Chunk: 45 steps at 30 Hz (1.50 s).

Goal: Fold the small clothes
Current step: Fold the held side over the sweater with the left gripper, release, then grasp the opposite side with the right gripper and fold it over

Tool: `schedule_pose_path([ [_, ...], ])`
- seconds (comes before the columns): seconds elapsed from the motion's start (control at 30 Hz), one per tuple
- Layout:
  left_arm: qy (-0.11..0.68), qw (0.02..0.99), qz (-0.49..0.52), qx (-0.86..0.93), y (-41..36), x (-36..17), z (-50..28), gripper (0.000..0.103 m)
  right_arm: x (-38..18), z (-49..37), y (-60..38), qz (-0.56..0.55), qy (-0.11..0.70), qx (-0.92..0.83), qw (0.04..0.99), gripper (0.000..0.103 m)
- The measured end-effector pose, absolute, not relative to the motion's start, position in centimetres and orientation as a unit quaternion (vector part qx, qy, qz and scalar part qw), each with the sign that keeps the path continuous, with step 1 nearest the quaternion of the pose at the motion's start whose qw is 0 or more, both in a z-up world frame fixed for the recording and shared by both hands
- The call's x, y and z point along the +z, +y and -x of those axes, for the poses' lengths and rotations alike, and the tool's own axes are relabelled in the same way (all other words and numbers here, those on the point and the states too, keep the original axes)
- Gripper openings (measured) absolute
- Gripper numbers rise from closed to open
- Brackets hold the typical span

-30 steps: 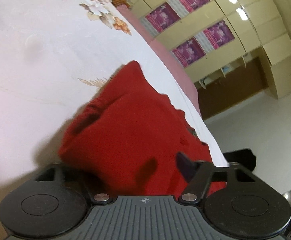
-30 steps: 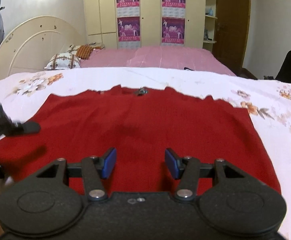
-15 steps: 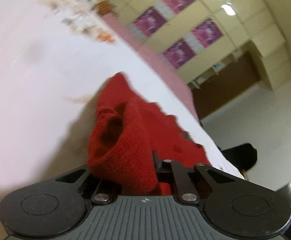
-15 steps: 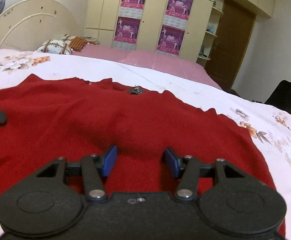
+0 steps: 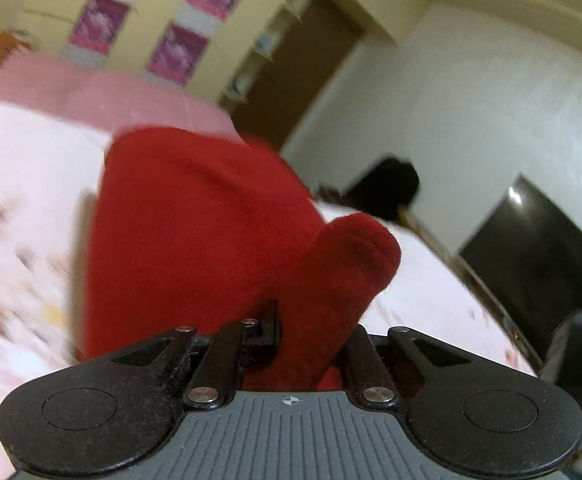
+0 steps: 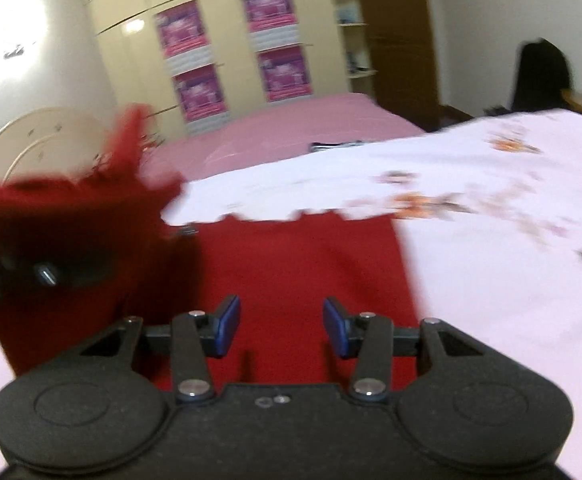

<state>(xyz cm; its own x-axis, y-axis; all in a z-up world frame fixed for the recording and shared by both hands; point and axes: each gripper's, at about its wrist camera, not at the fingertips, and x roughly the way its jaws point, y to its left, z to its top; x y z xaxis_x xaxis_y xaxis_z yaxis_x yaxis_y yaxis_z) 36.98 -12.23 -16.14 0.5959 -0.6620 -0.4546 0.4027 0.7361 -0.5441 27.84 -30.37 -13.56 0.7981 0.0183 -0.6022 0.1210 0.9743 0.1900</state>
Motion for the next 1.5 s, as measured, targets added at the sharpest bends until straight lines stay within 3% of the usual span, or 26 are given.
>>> schedule_pose_path([
  [0.17,0.396,0.862,0.124,-0.291,-15.9,-19.4,-36.2,0.011,-14.6,-24.9,-35.3,-0.153,0.333,-0.057,0.929,0.047],
  [0.23,0.399,0.862,0.121,-0.288,-15.8,-18.1,-36.0,0.021,-15.1,-24.3,-35.7,-0.164,0.339,-0.056,0.925,0.047],
  [0.27,0.399,0.861,0.122,-0.291,-15.7,-17.3,-35.8,0.045,-15.2,-24.0,-35.7,-0.163,0.339,-0.056,0.925,0.047],
  [0.3,0.397,0.861,0.121,-0.293,-15.6,-16.3,-35.6,0.080,-15.1,-23.9,-35.7,-0.162,0.336,-0.056,0.926,0.047],
  [0.37,0.367,0.875,0.117,-0.293,-15.4,-14.0,-34.0,0.098,-14.7,-23.9,-35.8,-0.165,0.331,-0.057,0.927,0.047],
  [0.6,0.357,0.888,0.145,-0.250,-11.4,-11.1,-35.2,0.098,-12.6,-23.9,-36.3,-0.173,0.315,-0.053,0.932,0.053],
  [0.97,0.408,0.893,0.116,-0.151,-10.3,-18.1,-43.1,0.098,-16.1,-28.6,-33.2,-0.184,0.380,0.007,0.907,0.055],
  [1.13,0.402,0.893,0.121,-0.161,-11.3,-19.7,-43.2,0.101,-17.8,-30.8,-32.4,-0.189,0.388,0.034,0.902,0.063],
  [1.3,0.407,0.889,0.135,-0.161,-10.5,-19.3,-43.4,0.101,-17.2,-30.6,-31.6,-0.187,0.376,0.058,0.906,0.036],
  [1.37,0.401,0.893,0.131,-0.159,-10.5,-19.0,-43.2,0.101,-17.1,-30.6,-31.8,-0.189,0.376,0.065,0.905,0.032],
  [1.47,0.395,0.896,0.132,-0.153,-10.1,-18.8,-43.2,0.101,-16.9,-30.6,-32.0,-0.199,0.370,0.072,0.905,0.031],
  [1.5,0.394,0.897,0.132,-0.152,-10.0,-19.0,-43.4,0.101,-17.0,-30.8,-31.9,-0.197,0.370,0.074,0.905,0.038],
])
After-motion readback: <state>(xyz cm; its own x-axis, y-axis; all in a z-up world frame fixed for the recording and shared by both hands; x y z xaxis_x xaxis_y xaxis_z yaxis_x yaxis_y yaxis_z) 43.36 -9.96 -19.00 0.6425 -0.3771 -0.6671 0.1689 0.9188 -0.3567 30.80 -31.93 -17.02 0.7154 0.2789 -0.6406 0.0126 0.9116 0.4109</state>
